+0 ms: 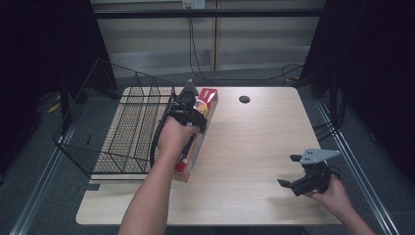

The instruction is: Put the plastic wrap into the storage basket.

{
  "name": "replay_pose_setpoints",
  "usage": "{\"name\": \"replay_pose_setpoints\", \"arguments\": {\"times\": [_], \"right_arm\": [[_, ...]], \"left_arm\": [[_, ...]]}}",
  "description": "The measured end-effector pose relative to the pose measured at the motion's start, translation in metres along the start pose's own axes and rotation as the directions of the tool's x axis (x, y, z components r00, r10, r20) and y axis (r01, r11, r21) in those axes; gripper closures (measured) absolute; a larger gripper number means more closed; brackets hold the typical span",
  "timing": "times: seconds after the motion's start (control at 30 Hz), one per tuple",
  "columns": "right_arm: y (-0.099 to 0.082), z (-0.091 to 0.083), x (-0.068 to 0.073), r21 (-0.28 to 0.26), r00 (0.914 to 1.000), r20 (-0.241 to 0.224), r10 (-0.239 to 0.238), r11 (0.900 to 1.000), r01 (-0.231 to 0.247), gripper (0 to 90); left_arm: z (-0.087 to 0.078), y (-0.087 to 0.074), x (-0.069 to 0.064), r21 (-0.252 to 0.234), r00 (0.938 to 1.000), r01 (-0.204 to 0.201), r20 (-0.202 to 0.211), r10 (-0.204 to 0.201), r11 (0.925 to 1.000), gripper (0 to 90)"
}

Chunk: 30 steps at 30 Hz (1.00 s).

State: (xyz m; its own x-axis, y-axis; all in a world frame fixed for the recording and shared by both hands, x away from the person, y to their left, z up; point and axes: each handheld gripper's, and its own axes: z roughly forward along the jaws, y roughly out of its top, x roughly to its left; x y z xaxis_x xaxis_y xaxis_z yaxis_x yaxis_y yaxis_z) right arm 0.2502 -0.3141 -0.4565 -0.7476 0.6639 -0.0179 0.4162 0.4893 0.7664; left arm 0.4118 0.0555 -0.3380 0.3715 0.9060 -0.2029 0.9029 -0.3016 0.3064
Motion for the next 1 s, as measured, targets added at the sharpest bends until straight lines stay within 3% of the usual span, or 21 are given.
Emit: {"name": "replay_pose_setpoints", "arguments": {"times": [1.0], "right_arm": [[0.001, -0.001, 0.000, 0.005, 1.0000, -0.001, 0.000, 1.0000, 0.000, 0.7]], "left_arm": [[-0.041, 0.008, 0.026, -0.008, 0.9973, 0.065, -0.033, -0.065, 0.9979, 43.7]]}}
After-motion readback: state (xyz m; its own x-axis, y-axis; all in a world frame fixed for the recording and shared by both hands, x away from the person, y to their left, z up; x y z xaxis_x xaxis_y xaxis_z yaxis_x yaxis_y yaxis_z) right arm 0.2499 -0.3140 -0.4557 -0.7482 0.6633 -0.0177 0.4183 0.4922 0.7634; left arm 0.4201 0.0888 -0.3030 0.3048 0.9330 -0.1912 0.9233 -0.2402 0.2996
